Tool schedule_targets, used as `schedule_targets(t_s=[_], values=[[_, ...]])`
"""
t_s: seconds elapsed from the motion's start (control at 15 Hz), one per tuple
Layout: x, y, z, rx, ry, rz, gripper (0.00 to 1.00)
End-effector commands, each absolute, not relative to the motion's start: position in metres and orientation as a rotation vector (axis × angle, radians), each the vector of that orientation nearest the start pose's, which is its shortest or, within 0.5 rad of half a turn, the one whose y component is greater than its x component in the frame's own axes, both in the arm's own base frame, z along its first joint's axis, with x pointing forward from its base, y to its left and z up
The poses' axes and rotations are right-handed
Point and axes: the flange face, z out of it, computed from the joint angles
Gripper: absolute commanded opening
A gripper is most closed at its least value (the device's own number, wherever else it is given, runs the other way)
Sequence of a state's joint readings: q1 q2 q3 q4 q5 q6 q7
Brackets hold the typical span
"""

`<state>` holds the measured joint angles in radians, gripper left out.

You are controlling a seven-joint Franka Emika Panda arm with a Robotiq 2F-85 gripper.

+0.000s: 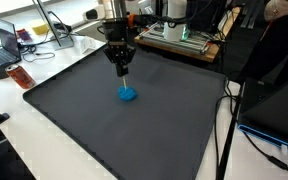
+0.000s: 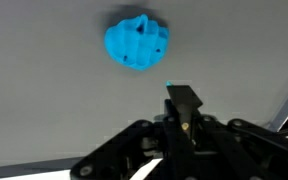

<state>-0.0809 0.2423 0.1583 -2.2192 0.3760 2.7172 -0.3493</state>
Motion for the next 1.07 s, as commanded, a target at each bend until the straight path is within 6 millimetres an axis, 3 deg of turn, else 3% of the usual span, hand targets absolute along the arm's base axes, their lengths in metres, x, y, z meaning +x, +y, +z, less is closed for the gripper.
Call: schedule_targets(t_s=[0.0, 1.0], values=[[0.567, 0.021, 0.293, -2.854, -0.183, -0.368, 0.03], [0.577, -0.021, 0.274, -2.667, -0.295, -0.191, 0.03]])
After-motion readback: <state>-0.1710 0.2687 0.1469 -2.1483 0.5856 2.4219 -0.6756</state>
